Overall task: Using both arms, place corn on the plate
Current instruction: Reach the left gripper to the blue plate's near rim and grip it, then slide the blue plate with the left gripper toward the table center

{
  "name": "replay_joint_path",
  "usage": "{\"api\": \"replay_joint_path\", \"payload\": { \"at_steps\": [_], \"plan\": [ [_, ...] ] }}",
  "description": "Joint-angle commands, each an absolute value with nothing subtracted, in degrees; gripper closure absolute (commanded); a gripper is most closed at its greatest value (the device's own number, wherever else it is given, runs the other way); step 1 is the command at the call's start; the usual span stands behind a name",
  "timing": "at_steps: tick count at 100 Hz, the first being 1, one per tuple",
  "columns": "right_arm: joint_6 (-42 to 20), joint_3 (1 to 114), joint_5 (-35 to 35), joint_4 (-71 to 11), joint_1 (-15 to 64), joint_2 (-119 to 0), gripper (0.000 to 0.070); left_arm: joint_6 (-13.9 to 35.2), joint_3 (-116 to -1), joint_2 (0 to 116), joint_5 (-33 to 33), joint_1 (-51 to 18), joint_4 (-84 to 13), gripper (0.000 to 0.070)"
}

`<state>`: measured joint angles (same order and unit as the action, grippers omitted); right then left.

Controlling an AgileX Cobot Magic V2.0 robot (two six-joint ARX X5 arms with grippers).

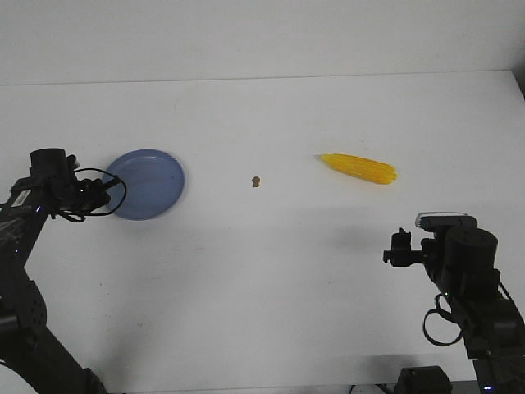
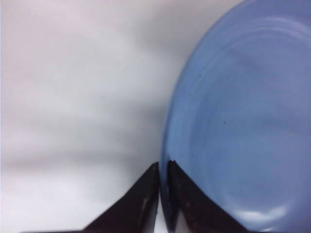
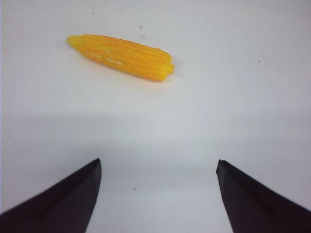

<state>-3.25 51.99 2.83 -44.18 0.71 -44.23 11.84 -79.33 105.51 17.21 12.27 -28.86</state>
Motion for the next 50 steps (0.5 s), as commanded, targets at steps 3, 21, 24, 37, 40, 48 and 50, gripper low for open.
{"api": "replay_joint_path", "payload": {
  "at_steps": [3, 21, 24, 37, 40, 48, 50],
  "plan": [
    [-3.68, 52.93, 2.81, -43.79, 0.75, -44.25, 0.0199, 12.6, -80.18, 102.48, 22.13, 11.81, -29.26, 0.0693],
    [-3.68, 52.93, 2.81, -43.77, 0.75, -44.29, 0.0199, 12.69, -80.14, 96.66, 22.81, 9.21, -30.61, 0.0693],
    [-3.68, 52.93, 2.81, -43.77, 0.75, -44.29, 0.0199, 12.69, -80.09, 95.83, 22.81, 8.62, -30.89, 0.0693],
    [-3.68, 52.93, 2.81, -43.77, 0.75, -44.29, 0.0199, 12.58, -79.26, 92.66, 25.26, 5.69, -32.4, 0.0693],
    [-3.68, 52.93, 2.81, -43.77, 0.73, -44.29, 0.0199, 12.53, -78.59, 91.81, 26.17, 4.84, -32.51, 0.0693],
    [-3.68, 52.93, 2.81, -43.77, 0.75, -44.29, 0.0199, 12.53, -76.23, 89.69, 27.35, 2.63, -32.49, 0.0693],
    [-3.68, 52.93, 2.81, -43.77, 0.75, -44.29, 0.0199, 12.53, -75.7, 89.32, 27.42, 2.17, -32.49, 0.0693]
  ]
}}
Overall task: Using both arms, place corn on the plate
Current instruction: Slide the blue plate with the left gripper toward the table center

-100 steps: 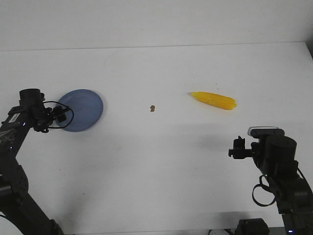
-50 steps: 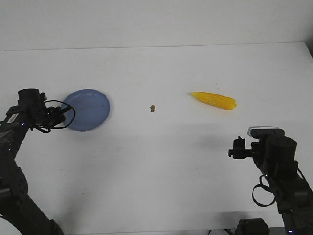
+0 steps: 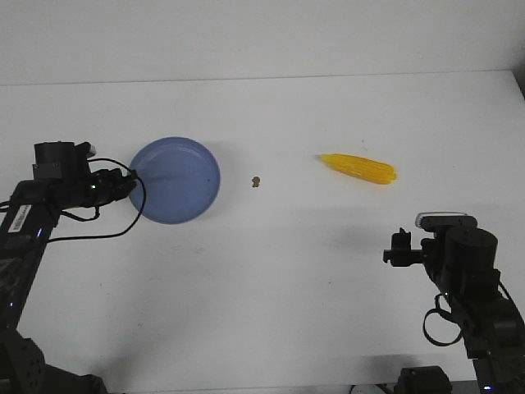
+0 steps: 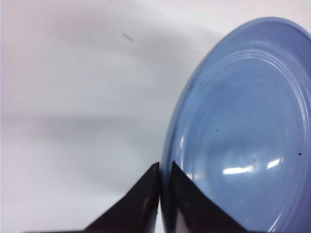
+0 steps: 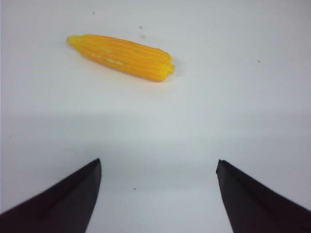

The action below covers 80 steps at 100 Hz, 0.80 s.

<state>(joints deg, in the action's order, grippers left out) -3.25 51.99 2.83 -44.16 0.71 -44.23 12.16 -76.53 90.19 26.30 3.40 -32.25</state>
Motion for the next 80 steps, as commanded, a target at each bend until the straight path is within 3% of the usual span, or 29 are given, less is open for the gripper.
{"api": "replay_joint_path", "payload": {
  "at_steps": [1, 48, 80],
  "plan": [
    [-3.68, 52.93, 2.81, -43.77, 0.75, -44.29, 0.0199, 12.53, -75.16, 88.97, 27.46, 1.72, -32.47, 0.0693],
    [-3.68, 52.93, 2.81, -43.77, 0.75, -44.31, 0.0199, 12.56, -57.91, 85.01, 30.5, -12.51, -26.74, 0.0693],
    [-3.68, 52.93, 2.81, -43.77, 0.75, -44.31, 0.0199, 13.26, -55.83, 85.12, 30.48, -18.17, -23.49, 0.0693]
  ]
}}
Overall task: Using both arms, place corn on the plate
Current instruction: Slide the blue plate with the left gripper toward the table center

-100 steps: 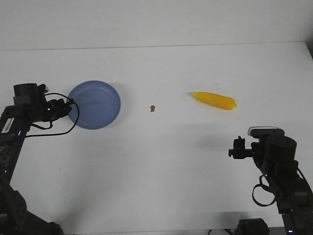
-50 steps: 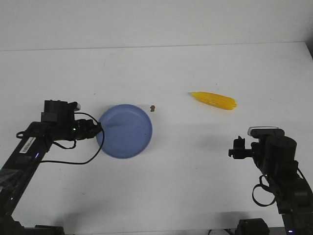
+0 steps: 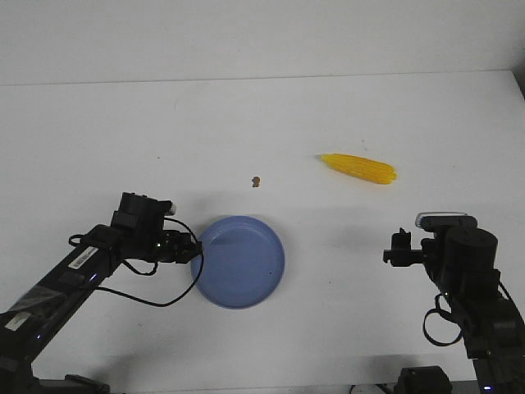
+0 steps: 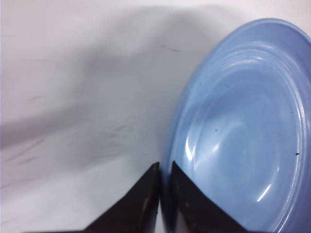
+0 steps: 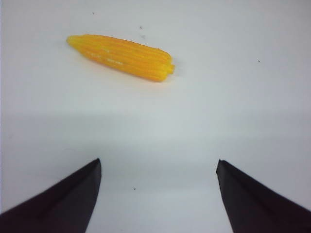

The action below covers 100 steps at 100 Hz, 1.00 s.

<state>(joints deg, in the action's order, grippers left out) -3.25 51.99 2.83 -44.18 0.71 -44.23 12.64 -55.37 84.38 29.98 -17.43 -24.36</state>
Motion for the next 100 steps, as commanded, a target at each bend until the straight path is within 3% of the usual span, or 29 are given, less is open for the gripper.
{"api": "replay_joint_path", "payload": {
  "at_steps": [1, 100],
  "plan": [
    [-3.68, 52.93, 2.81, -43.77, 0.75, -44.31, 0.0199, 13.26, -55.83, 85.12, 30.48, -18.26, -23.4, 0.0693],
    [-3.68, 52.93, 2.79, -43.81, 0.75, -44.31, 0.0199, 11.53, -55.2, 88.64, 28.73, -20.71, -22.22, 0.0686]
  ]
}}
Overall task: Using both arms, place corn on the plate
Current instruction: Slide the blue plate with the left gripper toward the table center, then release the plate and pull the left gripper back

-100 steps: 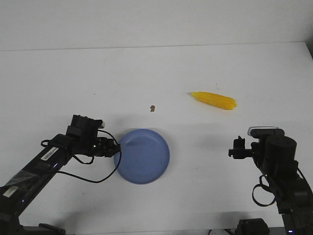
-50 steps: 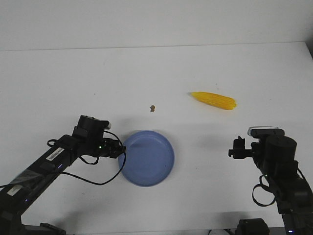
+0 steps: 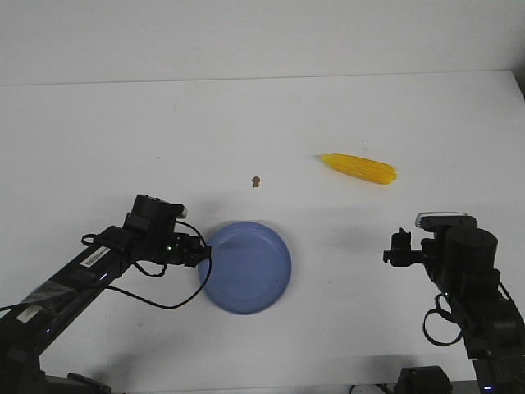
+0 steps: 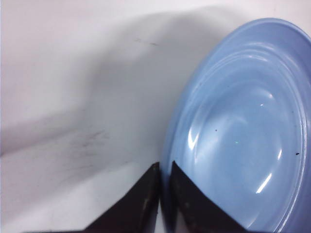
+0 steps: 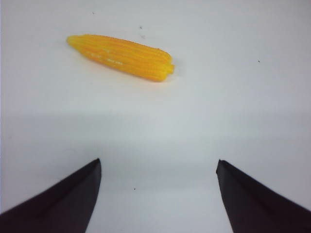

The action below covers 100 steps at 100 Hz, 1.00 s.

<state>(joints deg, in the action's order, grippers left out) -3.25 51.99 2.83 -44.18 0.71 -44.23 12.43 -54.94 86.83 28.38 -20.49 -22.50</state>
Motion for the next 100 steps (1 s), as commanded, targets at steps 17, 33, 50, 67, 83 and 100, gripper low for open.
{"api": "replay_joint_path", "payload": {
  "at_steps": [17, 33, 50, 67, 83, 100],
  "plan": [
    [-3.66, 52.93, 2.81, -44.27, 0.75, -44.31, 0.0198, 11.18, -55.2, 90.24, 28.73, -20.69, -22.26, 0.0685],
    [-3.66, 52.93, 2.81, -44.86, 0.75, -44.31, 0.0198, 10.98, -55.2, 90.28, 28.73, -20.69, -22.26, 0.0684],
    [-3.66, 52.93, 2.81, -44.8, 0.75, -44.29, 0.0199, 10.98, -55.09, 90.39, 28.64, -20.69, -22.3, 0.0633],
    [-3.66, 52.93, 2.81, -44.8, 0.75, -44.31, 0.0199, 10.96, -54.87, 90.59, 28.03, -20.69, -22.41, 0.0632],
    [-3.68, 52.93, 2.81, -44.8, 0.75, -44.31, 0.0198, 10.96, -54.87, 90.63, 27.86, -20.69, -22.59, 0.0629],
    [-3.68, 52.93, 2.81, -44.8, 0.75, -44.29, 0.0199, 10.98, -54.89, 90.63, 27.77, -20.62, -22.65, 0.0549]
  ]
}}
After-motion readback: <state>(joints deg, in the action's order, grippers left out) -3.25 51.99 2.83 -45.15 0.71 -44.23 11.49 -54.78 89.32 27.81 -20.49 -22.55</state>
